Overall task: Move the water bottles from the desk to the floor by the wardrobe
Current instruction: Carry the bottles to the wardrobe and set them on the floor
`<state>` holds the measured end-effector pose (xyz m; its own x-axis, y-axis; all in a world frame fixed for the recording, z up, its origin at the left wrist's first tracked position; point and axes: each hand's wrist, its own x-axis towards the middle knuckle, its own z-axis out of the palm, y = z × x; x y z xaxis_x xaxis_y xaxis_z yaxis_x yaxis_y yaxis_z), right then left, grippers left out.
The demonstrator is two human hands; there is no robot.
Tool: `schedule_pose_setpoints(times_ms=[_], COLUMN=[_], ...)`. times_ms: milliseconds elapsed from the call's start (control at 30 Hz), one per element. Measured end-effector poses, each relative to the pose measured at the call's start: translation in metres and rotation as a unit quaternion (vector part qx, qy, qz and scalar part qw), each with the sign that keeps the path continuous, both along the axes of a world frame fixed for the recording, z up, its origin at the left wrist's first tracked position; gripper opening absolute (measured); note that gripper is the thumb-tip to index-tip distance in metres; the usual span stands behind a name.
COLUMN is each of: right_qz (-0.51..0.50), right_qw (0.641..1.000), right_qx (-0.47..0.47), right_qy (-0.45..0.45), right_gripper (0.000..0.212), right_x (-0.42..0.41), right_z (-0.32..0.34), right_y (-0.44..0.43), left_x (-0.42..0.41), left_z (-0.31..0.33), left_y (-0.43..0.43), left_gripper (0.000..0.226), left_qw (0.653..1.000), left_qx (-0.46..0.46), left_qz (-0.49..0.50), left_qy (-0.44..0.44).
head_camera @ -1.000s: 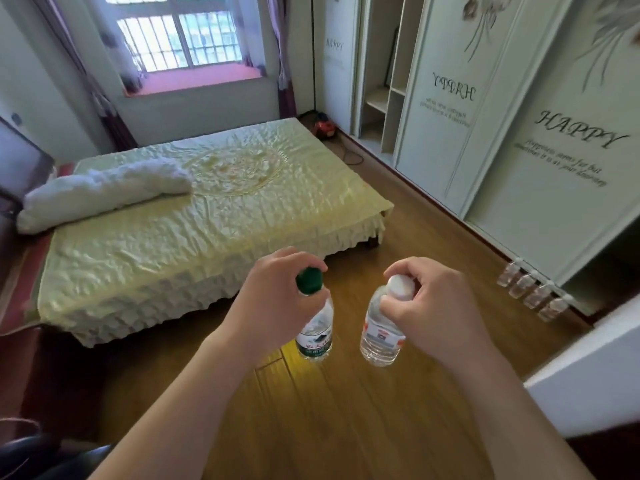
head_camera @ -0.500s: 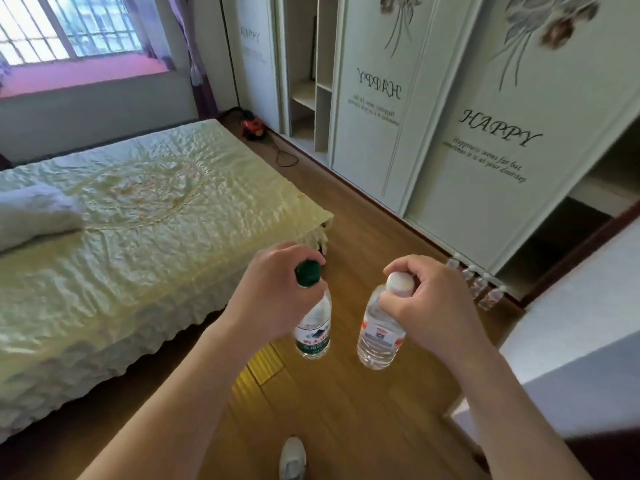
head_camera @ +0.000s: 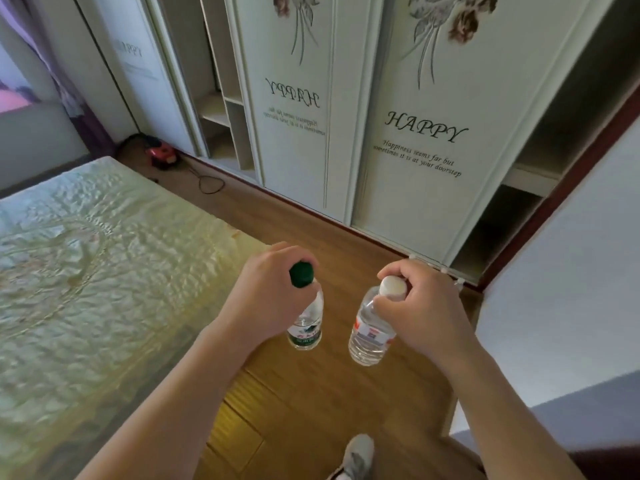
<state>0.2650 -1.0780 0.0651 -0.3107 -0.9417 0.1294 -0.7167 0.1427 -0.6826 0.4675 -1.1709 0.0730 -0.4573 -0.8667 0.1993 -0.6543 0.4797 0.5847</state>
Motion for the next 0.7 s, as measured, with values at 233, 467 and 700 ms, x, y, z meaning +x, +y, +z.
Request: schedule_pose_setpoints(times_ms=[233, 467, 700], right_qz=[-0.019, -0.034, -0.067], right_qw=[1.000, 0.999, 0.998], right_qx=[0.004, 0.003, 0.016], right_qy=[-0.005, -0.016, -0.014], right_gripper=[0.023, 0.025, 0.025], right_x=[-0.067, -0.136, -0.187], right_z=[-0.016, -0.017, -0.015], right_y=[-0.092, -0.174, -0.240], left_x=[-0.073, -0.143, -0.203], left_z=[-0.010, -0.014, -0.016], left_y=[-0.098, -0.183, -0.263], left_gripper=[0.018, 0.020, 0.022], left_qw=[1.000, 1.000, 0.999], left_qx=[-0.022, -0.013, 0.006], left_qz=[-0.015, -0.022, -0.052], left_qy=[-0.011, -0.007, -0.001])
